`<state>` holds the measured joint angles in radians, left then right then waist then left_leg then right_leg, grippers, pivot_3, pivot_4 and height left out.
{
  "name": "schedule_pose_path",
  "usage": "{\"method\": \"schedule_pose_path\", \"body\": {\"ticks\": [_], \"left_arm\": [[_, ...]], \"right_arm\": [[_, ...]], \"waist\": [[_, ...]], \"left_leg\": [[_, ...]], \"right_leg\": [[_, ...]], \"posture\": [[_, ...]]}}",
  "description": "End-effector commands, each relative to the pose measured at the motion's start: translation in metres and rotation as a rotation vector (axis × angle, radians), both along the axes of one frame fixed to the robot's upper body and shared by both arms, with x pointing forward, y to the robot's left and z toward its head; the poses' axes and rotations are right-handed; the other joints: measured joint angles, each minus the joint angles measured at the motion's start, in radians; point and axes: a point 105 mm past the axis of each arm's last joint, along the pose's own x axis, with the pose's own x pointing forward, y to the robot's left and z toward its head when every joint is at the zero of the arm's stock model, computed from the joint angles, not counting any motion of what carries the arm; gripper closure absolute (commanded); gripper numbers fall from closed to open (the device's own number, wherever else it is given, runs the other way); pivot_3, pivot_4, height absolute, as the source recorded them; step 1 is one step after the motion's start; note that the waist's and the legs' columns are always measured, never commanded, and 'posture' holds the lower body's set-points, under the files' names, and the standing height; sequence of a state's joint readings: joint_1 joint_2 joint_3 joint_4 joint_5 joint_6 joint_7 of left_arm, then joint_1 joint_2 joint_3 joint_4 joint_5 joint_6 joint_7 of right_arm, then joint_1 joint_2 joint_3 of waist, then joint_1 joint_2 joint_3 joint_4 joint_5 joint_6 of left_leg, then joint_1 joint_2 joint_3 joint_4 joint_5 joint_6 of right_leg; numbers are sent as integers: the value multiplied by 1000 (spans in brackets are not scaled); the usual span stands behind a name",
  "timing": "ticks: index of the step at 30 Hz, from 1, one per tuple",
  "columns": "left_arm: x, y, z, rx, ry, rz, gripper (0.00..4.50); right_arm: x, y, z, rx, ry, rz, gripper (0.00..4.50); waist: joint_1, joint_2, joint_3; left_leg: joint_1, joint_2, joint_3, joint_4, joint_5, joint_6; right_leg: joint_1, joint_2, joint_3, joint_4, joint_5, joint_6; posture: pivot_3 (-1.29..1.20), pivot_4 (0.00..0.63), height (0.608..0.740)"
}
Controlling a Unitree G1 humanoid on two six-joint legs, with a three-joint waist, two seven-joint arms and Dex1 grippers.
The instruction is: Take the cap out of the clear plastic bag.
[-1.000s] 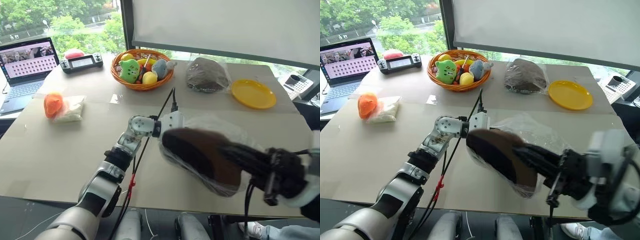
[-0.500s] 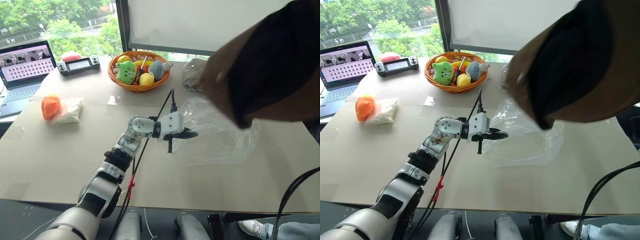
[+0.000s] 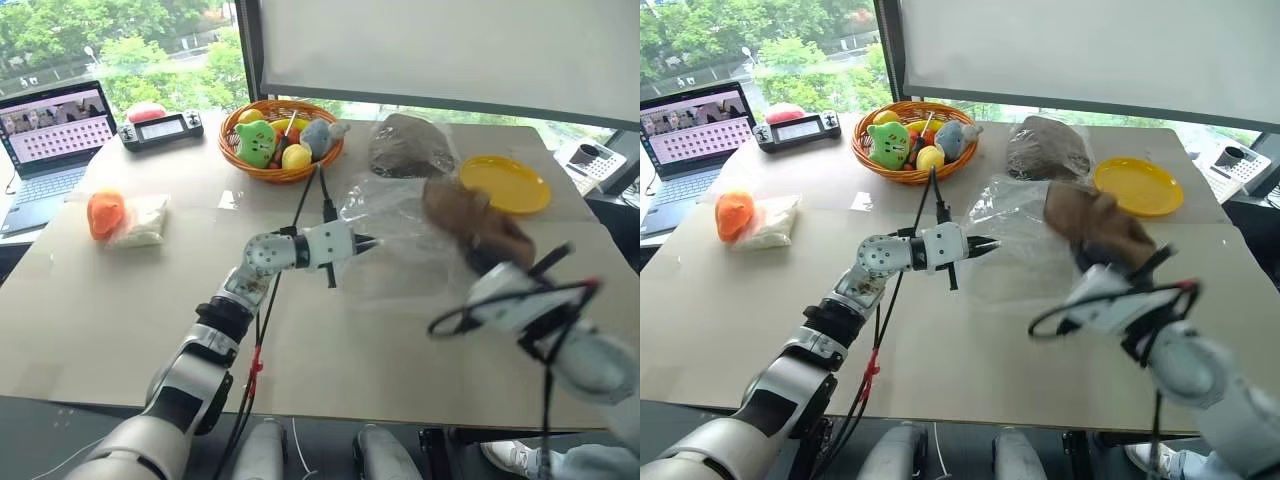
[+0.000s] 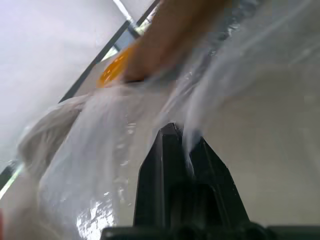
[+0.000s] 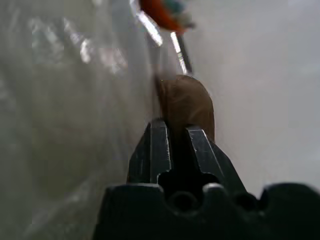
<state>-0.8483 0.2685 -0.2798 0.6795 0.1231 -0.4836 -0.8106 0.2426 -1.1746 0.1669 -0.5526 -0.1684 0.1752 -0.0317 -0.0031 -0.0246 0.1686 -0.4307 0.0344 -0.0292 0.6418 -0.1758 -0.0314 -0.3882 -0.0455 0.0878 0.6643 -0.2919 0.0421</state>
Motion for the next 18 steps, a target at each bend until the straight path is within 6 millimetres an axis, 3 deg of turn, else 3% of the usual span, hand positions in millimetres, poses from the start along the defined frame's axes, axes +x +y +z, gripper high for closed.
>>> {"method": "schedule_pose_path", "body": {"ticks": [1, 4, 11, 12, 14, 17, 18], "left_arm": [[-2, 7, 3, 5, 10, -29, 4500], [-14, 21, -9, 7, 156, -97, 4500], [-29, 37, -23, 12, 303, -145, 4500], [-30, 36, -24, 0, 319, -146, 4058], [-30, 36, -23, -27, 346, -146, 3744], [-33, 36, -21, -47, 381, -165, 2564], [-35, 36, -19, -52, 395, -176, 2404]], "right_arm": [[0, -21, -20, -46, 58, -62, 4455], [-3, -26, -34, -13, 127, -74, 4455], [0, -11, -28, 71, 124, -14, 4455], [1, -9, -27, 87, 123, -13, 4500], [2, -9, -25, 110, 117, -18, 3760], [2, -7, -25, 164, 137, -24, 2702], [2, -6, -23, 184, 131, -25, 2497]], "waist": [[-3, 0, 0], [-10, 0, 0], [-15, 0, 0], [-15, -1, -1], [-15, -1, -1], [-15, -1, -1], [-16, -1, -1]], "left_leg": [[0, 0, 1, 1, 0, 0], [1, 0, 1, 1, 0, 0], [5, 1, 1, 0, 0, 0], [5, 1, 1, 1, 0, 0], [5, 1, 1, 1, 0, 0], [5, 1, 1, 0, 0, 0], [5, 1, 1, 0, 0, 0]], "right_leg": [[0, 0, 1, 0, 0, 0], [2, 0, 1, 0, 1, 1], [4, 1, 1, 1, 1, 1], [4, 1, 2, 1, 1, 1], [5, 1, 2, 1, 1, 1], [4, 1, 2, 1, 1, 1], [4, 1, 2, 1, 1, 1]], "posture": [[0, 150, 740], [0, 150, 740], [0, 150, 740], [0, 150, 740], [0, 150, 740], [0, 150, 740], [0, 150, 740]]}}
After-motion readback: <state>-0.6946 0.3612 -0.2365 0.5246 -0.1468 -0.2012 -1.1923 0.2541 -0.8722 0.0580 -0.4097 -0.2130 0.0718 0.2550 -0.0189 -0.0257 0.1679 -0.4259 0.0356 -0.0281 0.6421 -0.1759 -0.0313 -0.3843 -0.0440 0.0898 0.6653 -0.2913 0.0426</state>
